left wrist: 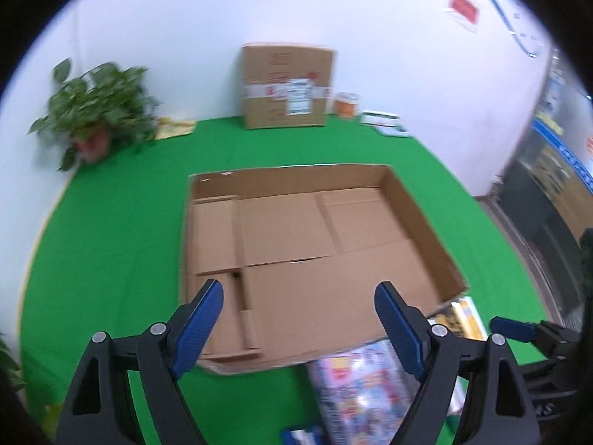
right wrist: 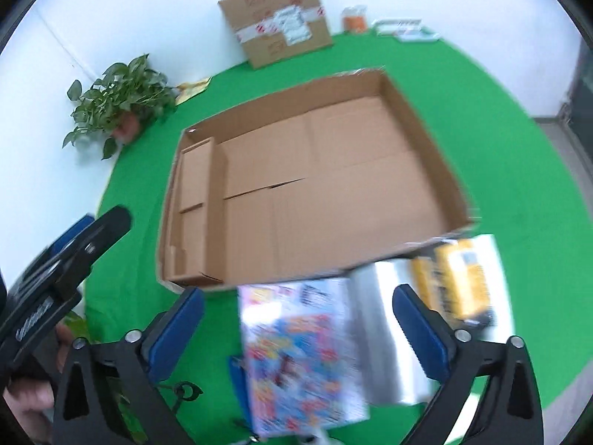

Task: Organize rigid objects
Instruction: 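Open the left tool and withdraw it from the box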

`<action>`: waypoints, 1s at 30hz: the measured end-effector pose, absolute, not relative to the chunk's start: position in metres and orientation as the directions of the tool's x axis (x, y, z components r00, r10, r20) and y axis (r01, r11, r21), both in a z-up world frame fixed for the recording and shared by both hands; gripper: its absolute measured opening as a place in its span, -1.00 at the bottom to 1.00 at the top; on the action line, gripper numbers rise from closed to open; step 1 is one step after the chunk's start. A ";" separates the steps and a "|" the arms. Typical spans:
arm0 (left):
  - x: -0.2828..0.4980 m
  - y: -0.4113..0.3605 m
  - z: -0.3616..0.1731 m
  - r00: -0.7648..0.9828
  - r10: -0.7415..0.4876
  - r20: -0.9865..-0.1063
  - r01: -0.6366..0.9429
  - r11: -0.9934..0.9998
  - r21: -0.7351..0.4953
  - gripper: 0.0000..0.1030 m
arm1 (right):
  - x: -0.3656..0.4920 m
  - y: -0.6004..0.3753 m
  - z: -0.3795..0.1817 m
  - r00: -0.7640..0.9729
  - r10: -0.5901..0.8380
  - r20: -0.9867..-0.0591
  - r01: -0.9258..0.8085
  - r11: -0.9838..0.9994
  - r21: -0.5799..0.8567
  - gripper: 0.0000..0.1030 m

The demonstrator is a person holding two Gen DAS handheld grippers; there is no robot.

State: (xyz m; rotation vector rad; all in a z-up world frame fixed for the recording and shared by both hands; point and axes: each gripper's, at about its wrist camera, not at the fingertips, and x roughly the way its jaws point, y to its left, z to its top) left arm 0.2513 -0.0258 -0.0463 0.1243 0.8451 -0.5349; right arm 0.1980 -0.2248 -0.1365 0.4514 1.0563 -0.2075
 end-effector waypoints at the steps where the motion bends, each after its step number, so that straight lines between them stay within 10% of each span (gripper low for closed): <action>1: 0.247 -0.032 -0.045 0.544 -0.400 -0.737 0.498 0.861 -0.100 0.63 | 0.182 -0.234 -0.129 0.490 0.025 -0.872 0.379 0.894 0.238 0.99; 9: 0.202 -0.053 -0.031 0.613 -0.339 -0.713 0.461 0.887 -0.025 0.59 | 0.079 -0.284 -0.082 0.523 -0.053 -0.851 0.420 0.884 0.203 0.97; 11: 0.192 -0.049 -0.028 0.603 -0.344 -0.720 0.462 0.886 -0.036 0.18 | 0.066 -0.290 -0.087 0.527 -0.002 -0.850 0.401 0.882 0.247 0.50; 13: 0.179 -0.050 -0.029 0.583 -0.321 -0.747 0.472 0.882 -0.010 -0.88 | 0.055 -0.293 -0.094 0.515 0.020 -0.857 0.390 0.885 0.255 0.24; 15: 0.160 -0.049 -0.027 0.597 -0.298 -0.744 0.470 0.882 0.024 -0.88 | 0.044 -0.293 -0.100 0.529 0.030 -0.848 0.373 0.889 0.264 0.24; 17: 0.140 -0.044 -0.019 0.598 -0.299 -0.743 0.451 0.893 0.003 -0.76 | 0.038 -0.293 -0.105 0.539 0.059 -0.840 0.359 0.886 0.293 0.81; 18: 0.131 -0.043 -0.017 0.595 -0.291 -0.749 0.438 0.899 -0.001 -0.25 | 0.032 -0.293 -0.104 0.554 0.060 -0.830 0.354 0.886 0.300 0.99; 19: 0.123 -0.042 -0.016 0.595 -0.281 -0.753 0.424 0.906 -0.003 0.76 | 0.024 -0.292 -0.103 0.580 0.060 -0.813 0.338 0.890 0.307 0.99; 30: 0.049 -0.011 -0.012 0.617 -0.191 -0.763 0.276 0.961 -0.017 0.99 | -0.023 -0.264 -0.112 0.542 0.183 -0.820 0.165 0.934 0.318 0.99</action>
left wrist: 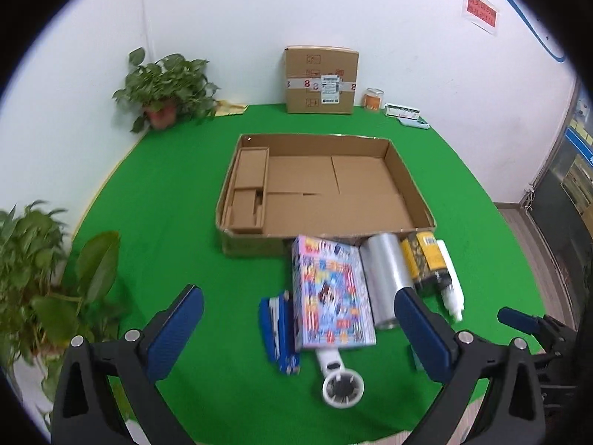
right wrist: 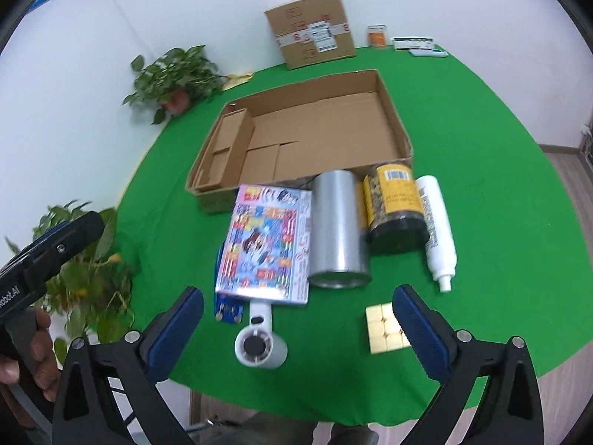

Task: Organize rigid objects
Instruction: 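Open the left tool and withdraw it from the box, then grasp the colourful board-game box with the left tool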

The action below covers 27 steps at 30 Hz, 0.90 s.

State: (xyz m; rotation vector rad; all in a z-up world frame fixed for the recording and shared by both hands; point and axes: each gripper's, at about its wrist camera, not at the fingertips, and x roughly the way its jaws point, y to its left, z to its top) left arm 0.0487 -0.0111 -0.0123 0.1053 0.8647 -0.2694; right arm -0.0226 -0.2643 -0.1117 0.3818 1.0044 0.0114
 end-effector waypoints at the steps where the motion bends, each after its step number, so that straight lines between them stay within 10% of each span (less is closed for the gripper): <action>1: 0.043 -0.008 -0.012 0.621 -0.178 -0.764 0.262 0.965 -0.012 0.98 | -0.025 -0.263 -0.115 0.536 0.188 -0.823 0.160 0.934 0.318 0.99; 5: 0.027 0.001 -0.014 0.615 -0.146 -0.775 0.215 0.976 -0.014 0.87 | -0.025 -0.259 -0.129 0.491 0.211 -0.845 0.152 0.934 0.322 0.99; 7: 0.024 0.000 -0.013 0.606 -0.178 -0.776 0.244 0.969 -0.032 0.20 | -0.024 -0.256 -0.127 0.497 0.224 -0.839 0.130 0.936 0.327 0.98; 9: 0.025 -0.004 -0.014 0.594 -0.190 -0.781 0.265 0.964 -0.033 -0.06 | -0.021 -0.254 -0.126 0.503 0.236 -0.831 0.108 0.937 0.331 0.94; 12: 0.030 -0.006 -0.017 0.593 -0.211 -0.777 0.269 0.962 -0.056 0.04 | -0.018 -0.251 -0.128 0.499 0.262 -0.826 0.087 0.933 0.349 0.89; 15: 0.048 -0.008 -0.024 0.577 -0.219 -0.787 0.259 0.963 -0.078 0.93 | -0.010 -0.249 -0.136 0.486 0.364 -0.795 0.052 0.896 0.442 0.99; 27: 0.155 -0.026 -0.103 0.210 -0.434 -0.876 0.399 0.856 -0.328 0.92 | 0.045 -0.259 -0.195 0.374 0.450 -0.811 0.221 0.806 0.549 0.99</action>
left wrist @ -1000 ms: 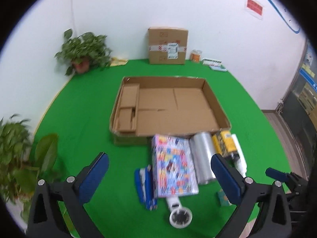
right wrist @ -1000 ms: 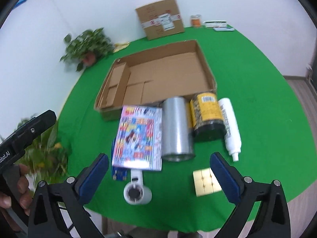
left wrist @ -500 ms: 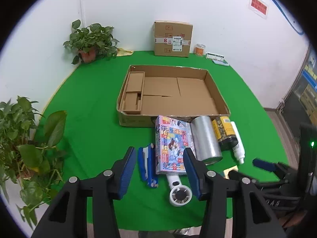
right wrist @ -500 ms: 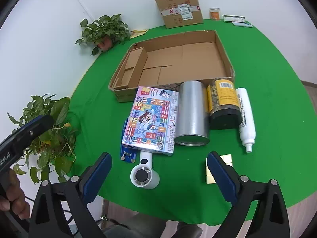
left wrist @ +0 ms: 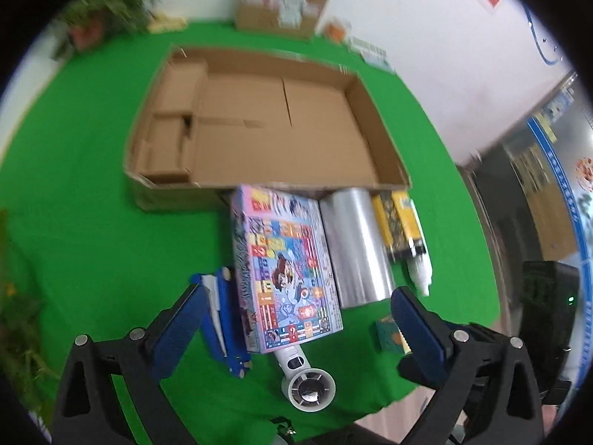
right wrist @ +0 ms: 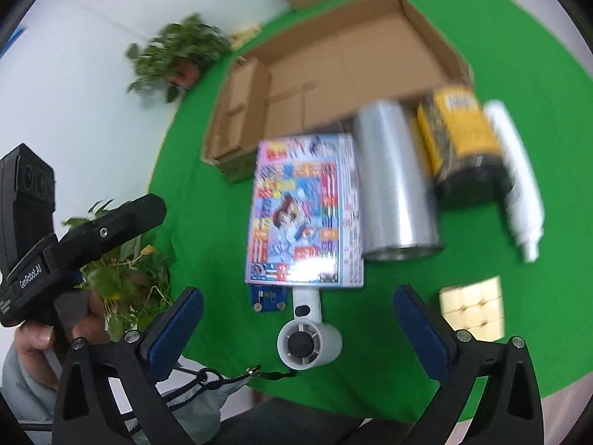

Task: Organize rigid objects
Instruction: 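Grasp the colourful board-game box with the left tool, then carry the game box over and lay it flat inside the large box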

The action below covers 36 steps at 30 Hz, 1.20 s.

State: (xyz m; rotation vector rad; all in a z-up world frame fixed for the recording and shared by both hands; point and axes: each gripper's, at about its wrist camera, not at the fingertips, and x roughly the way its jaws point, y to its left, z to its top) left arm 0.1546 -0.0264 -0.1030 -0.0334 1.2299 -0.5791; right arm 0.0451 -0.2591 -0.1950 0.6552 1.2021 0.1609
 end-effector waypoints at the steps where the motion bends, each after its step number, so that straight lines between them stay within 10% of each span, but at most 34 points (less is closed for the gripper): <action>1: 0.162 -0.029 -0.111 0.179 -0.446 -0.877 0.412 0.843 -0.345 0.91 | 0.049 -0.257 -0.204 0.358 0.457 -0.814 0.237 0.799 0.552 0.99; 12: 0.237 -0.042 -0.205 -0.078 -0.434 -0.898 0.350 0.831 -0.432 0.49 | 0.102 -0.230 -0.293 0.236 0.470 -0.850 0.323 0.787 0.525 0.97; 16: 0.243 -0.048 -0.237 -0.181 -0.426 -0.886 0.333 0.821 -0.463 0.00 | 0.113 -0.225 -0.310 0.221 0.478 -0.850 0.352 0.774 0.526 0.97; 36: 0.278 0.020 -0.245 -0.223 -0.527 -0.820 0.235 0.788 -0.570 0.00 | 0.206 -0.142 -0.308 0.099 0.453 -0.886 0.216 0.859 0.464 0.85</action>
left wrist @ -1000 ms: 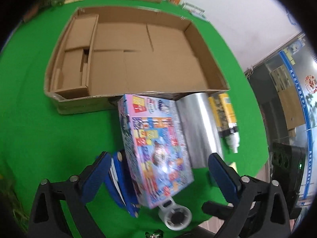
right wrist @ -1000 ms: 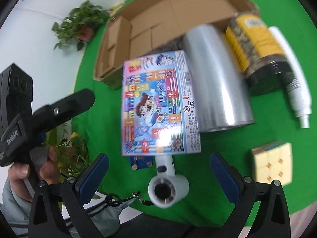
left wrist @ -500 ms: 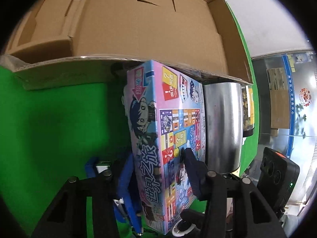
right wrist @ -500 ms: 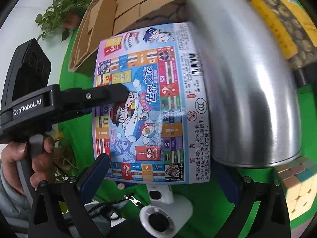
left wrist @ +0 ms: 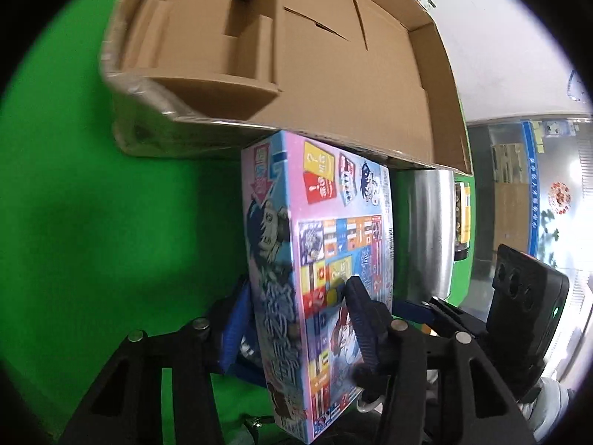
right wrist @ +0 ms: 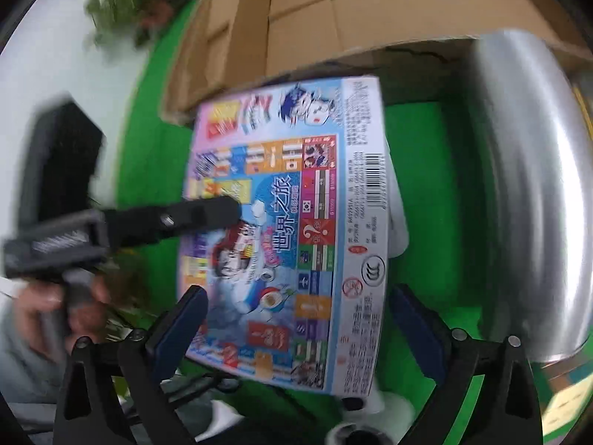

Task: Organize rigid objects
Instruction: 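Carry the game box over and lay it flat inside the large box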

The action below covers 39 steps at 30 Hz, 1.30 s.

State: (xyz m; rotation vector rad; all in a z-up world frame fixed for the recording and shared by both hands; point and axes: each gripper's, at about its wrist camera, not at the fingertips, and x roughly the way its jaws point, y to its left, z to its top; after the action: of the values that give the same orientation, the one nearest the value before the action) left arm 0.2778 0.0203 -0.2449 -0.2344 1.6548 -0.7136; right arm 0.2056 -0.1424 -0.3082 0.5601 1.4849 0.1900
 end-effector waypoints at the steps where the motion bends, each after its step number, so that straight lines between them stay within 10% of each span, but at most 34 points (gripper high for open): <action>1: 0.279 0.018 -0.248 -0.231 -0.527 -0.818 0.237 0.785 -0.572 0.03 | 0.210 -0.136 -0.309 0.081 0.431 -0.899 0.210 0.874 0.438 0.87; 29: 0.288 0.023 -0.048 0.271 -0.534 -0.801 0.344 0.831 -0.438 0.02 | 0.299 -0.112 -0.126 0.398 0.375 -0.838 -0.024 0.917 0.399 0.72; 39: 0.331 -0.023 -0.061 0.279 -0.487 -0.828 0.374 0.849 -0.374 0.02 | 0.337 -0.181 -0.135 0.421 0.399 -0.815 0.030 0.891 0.453 0.70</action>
State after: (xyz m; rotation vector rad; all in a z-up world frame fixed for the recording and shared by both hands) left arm 0.3310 -0.0235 -0.0614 -0.1132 1.1518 -0.5794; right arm 0.3367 -0.1809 -0.1353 0.4349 1.1215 0.2406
